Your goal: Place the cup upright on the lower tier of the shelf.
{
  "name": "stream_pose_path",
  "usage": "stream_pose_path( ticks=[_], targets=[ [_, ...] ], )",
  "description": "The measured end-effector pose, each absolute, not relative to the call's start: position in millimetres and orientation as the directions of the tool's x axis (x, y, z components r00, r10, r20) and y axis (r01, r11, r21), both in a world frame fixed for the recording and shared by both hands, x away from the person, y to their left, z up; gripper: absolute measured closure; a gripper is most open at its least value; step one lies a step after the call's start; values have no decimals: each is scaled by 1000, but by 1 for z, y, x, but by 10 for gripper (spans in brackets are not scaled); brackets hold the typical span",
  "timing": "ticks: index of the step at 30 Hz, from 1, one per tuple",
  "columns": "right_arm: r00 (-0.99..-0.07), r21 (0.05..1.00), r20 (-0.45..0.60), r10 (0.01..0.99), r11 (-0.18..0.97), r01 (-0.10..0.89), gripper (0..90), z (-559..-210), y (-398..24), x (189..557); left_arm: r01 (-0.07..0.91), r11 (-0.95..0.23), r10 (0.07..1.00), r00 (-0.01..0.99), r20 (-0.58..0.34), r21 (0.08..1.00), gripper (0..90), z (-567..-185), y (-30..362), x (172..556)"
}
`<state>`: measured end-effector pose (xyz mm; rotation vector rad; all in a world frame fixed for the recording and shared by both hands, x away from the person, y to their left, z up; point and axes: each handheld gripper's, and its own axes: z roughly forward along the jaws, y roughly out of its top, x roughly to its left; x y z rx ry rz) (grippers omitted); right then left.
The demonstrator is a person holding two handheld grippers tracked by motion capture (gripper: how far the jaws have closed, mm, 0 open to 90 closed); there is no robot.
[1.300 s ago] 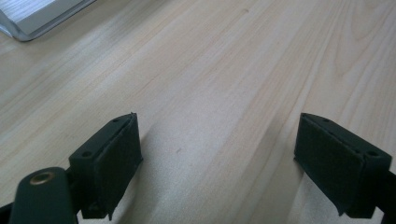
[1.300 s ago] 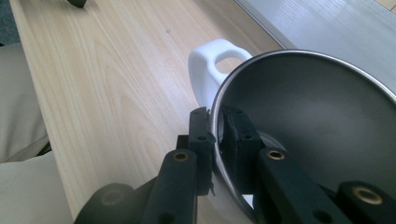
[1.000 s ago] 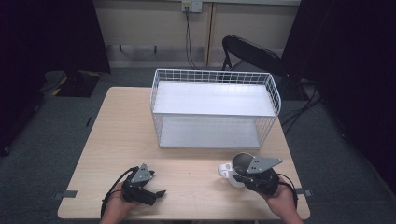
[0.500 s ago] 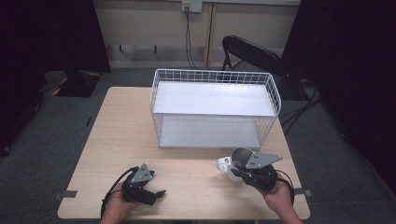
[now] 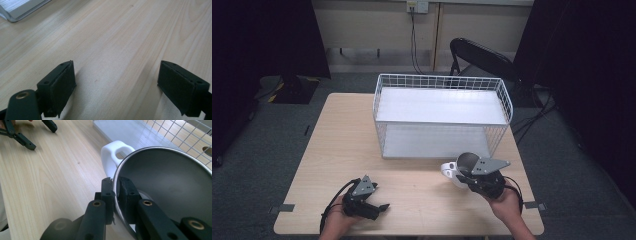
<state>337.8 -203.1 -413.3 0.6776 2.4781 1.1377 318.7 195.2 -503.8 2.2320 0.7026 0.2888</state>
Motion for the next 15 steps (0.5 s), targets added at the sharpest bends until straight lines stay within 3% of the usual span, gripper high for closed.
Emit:
stream_pose_path(
  ticks=[15],
  targets=[
    [-828,776,-108,550,567,276,821,-408,-201,347,395,-557,568,823,-13,731,140,-504,195,319]
  ],
)
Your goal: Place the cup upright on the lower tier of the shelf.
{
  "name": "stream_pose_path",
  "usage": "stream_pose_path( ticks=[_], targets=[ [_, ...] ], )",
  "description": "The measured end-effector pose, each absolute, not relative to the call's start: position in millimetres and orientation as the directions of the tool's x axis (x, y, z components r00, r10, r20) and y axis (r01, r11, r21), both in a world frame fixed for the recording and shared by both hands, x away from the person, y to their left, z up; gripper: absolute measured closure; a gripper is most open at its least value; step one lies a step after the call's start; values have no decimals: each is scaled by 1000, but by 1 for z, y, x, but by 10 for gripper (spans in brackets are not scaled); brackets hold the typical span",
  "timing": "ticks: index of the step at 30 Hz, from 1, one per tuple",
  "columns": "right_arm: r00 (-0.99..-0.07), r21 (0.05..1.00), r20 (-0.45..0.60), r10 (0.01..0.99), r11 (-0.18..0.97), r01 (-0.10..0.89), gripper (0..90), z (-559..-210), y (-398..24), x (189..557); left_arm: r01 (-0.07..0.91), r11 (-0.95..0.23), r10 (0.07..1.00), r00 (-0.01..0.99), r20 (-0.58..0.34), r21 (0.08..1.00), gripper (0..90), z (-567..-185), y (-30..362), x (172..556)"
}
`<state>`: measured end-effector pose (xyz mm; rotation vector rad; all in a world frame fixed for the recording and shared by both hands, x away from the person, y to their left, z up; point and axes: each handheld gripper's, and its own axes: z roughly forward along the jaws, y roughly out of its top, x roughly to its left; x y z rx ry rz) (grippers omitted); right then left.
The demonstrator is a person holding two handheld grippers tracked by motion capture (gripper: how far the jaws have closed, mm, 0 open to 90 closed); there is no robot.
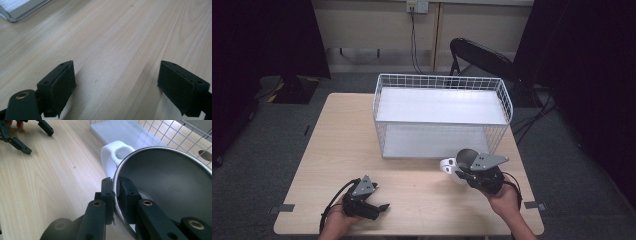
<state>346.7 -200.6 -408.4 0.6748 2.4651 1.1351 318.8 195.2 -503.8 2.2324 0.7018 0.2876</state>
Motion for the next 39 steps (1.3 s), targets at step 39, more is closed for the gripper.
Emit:
stream_pose_path(
  ticks=[39],
  targets=[
    [-793,784,-218,569,585,205,821,-396,-188,370,399,-557,571,821,-14,728,125,-504,195,319]
  ],
)
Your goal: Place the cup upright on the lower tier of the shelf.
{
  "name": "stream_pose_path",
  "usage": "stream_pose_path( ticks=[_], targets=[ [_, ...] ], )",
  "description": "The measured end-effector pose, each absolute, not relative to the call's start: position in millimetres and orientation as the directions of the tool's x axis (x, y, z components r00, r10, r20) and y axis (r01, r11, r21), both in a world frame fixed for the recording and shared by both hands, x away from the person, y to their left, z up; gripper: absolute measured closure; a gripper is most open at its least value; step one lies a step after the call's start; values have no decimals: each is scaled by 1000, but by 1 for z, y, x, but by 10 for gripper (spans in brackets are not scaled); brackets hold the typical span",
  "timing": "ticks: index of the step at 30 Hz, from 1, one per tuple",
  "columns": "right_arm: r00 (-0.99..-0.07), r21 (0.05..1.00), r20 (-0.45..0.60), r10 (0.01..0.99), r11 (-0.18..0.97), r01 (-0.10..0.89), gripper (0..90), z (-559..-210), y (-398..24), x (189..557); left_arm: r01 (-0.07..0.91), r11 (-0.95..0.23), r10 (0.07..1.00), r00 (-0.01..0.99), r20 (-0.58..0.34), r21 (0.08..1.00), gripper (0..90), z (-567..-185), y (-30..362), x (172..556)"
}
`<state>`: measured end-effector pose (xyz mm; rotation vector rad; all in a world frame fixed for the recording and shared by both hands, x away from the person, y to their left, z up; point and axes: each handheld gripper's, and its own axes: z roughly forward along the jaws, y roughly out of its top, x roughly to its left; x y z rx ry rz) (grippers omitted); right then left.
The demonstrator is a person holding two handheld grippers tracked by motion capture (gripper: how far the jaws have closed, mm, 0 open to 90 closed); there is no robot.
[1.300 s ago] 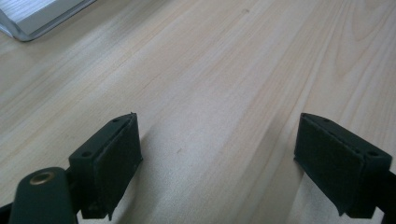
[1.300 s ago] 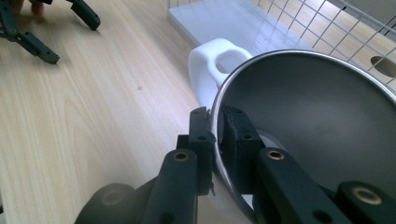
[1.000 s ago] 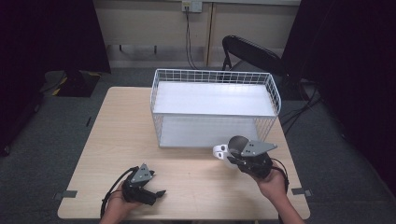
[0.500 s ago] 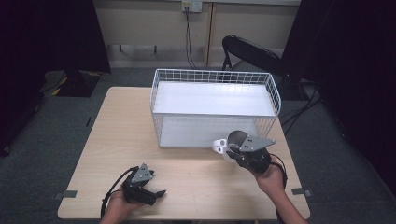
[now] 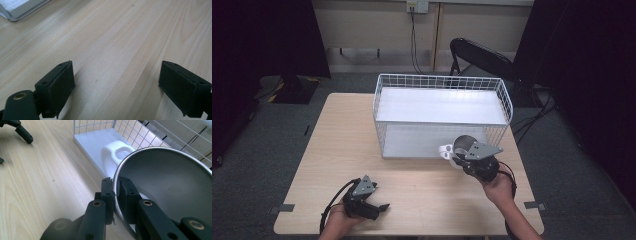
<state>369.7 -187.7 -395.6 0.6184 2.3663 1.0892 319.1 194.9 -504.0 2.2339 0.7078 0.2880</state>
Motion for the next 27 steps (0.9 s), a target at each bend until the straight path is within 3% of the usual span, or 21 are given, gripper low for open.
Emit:
stream_pose_path(
  ticks=[27],
  targets=[
    [-780,783,-253,572,594,181,821,-396,-181,389,399,-557,571,821,-13,728,125,-504,195,319]
  ],
)
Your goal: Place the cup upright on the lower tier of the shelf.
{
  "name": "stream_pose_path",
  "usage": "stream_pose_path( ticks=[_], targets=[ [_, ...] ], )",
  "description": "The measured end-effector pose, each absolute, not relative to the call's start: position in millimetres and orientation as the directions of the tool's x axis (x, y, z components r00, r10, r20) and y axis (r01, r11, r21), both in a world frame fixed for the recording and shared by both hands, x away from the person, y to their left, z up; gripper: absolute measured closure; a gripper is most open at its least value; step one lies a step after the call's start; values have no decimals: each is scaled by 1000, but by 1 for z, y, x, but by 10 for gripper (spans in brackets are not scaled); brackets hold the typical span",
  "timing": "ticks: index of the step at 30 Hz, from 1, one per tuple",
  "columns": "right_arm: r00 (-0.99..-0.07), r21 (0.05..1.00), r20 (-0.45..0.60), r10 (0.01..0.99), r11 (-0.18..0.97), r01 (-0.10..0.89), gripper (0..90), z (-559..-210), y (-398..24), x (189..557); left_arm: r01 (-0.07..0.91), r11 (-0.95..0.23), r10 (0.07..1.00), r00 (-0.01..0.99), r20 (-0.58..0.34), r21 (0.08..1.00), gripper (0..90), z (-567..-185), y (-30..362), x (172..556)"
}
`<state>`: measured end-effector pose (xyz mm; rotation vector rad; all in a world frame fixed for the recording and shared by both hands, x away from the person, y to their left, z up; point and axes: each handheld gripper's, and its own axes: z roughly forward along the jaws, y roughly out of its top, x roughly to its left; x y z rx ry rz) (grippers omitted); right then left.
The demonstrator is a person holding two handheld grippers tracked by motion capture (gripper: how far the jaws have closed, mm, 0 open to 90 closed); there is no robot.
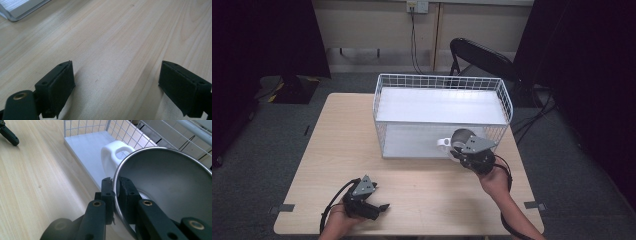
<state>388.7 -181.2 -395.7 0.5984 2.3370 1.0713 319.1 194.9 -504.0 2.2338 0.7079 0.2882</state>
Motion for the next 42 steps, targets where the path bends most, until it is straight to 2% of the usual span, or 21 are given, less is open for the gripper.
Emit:
stream_pose_path(
  ticks=[42],
  targets=[
    [-757,787,-276,592,591,175,821,-417,-171,410,399,-557,571,821,-13,728,125,-504,195,319]
  ],
)
